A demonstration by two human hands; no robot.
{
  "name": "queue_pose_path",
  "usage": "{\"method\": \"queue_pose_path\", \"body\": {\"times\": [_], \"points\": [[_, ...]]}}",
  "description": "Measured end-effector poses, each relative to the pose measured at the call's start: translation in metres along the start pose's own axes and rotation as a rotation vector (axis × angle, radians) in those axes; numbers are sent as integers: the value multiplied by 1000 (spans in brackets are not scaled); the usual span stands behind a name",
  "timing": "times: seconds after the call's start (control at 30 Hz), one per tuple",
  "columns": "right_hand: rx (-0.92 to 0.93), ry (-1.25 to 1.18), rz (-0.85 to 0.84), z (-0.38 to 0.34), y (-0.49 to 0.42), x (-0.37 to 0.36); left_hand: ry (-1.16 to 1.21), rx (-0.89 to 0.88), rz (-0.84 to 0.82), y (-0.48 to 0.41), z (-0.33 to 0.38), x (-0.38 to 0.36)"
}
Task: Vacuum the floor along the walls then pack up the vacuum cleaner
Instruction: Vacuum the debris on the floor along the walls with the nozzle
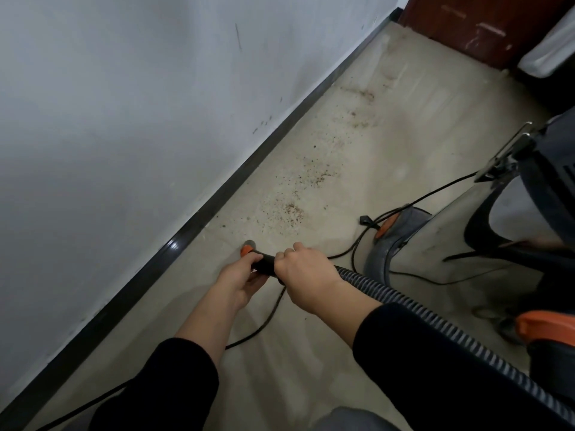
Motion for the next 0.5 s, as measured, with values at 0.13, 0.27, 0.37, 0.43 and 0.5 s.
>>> {"method": "queue_pose_path", "body": {"times": [0.13, 0.27, 0.37, 0.43, 0.5], "points": [[-18, -16, -9, 12, 3, -2, -13, -6, -9, -1, -2, -12], [-35, -32, -14, 25, 8, -6, -36, -13, -17, -2, -6, -25], [-44, -41, -21, 34, 11, -10, -44, -12, -21, -4, -9, -34], [-51, -48, -23, 40, 12, -12, -49, -11, -29, -7, -11, -41], [-55, -49, -24, 45, 13, -14, -51, -15, -33, -10, -13, -46]]}}
Point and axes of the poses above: each hand's wrist, its own y-axis away from the middle knuckle, its own x-axis out of the back of the hand, z = x × y, the point moved 9 cm from there along -y, towards the middle knuckle, and after that the axes turned 2 degrees about y, right-handed, at the moved point
